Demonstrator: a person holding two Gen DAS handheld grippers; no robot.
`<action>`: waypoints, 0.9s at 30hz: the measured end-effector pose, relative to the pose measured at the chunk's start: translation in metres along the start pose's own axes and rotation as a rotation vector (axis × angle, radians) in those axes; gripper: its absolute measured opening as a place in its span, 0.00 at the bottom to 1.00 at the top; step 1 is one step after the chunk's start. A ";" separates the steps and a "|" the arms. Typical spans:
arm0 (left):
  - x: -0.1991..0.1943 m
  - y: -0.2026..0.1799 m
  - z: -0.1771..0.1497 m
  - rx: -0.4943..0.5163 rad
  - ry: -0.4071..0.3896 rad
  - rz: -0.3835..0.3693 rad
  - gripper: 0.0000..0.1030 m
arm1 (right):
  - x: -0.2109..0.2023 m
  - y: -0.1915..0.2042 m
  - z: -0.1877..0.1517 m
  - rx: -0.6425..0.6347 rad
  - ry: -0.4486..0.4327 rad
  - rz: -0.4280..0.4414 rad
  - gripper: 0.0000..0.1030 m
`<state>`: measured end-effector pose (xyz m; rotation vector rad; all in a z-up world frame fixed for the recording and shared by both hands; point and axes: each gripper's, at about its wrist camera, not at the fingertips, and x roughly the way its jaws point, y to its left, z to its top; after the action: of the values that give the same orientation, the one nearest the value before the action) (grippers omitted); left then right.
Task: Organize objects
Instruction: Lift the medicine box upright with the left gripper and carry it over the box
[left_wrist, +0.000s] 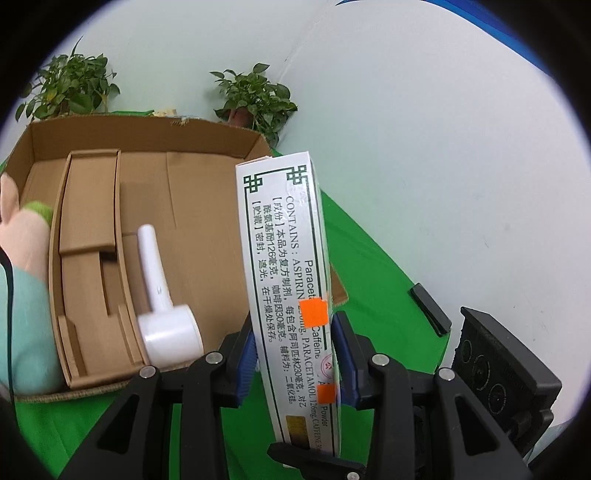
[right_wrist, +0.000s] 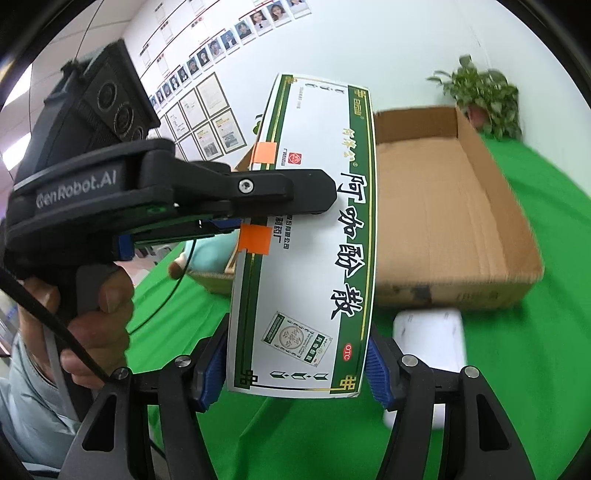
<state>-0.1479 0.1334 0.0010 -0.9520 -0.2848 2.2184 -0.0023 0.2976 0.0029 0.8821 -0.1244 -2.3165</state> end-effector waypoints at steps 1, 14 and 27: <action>0.001 0.001 0.005 0.000 -0.001 -0.001 0.36 | 0.001 -0.001 0.005 -0.005 -0.001 -0.003 0.59; 0.009 0.016 0.055 -0.041 0.017 0.034 0.36 | 0.047 -0.039 0.073 0.024 0.067 0.033 0.59; -0.001 -0.004 0.075 -0.043 0.025 0.066 0.36 | 0.043 -0.047 0.099 0.028 0.062 0.040 0.59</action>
<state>-0.1982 0.1405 0.0559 -1.0252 -0.2952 2.2665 -0.1140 0.2956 0.0406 0.9555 -0.1474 -2.2531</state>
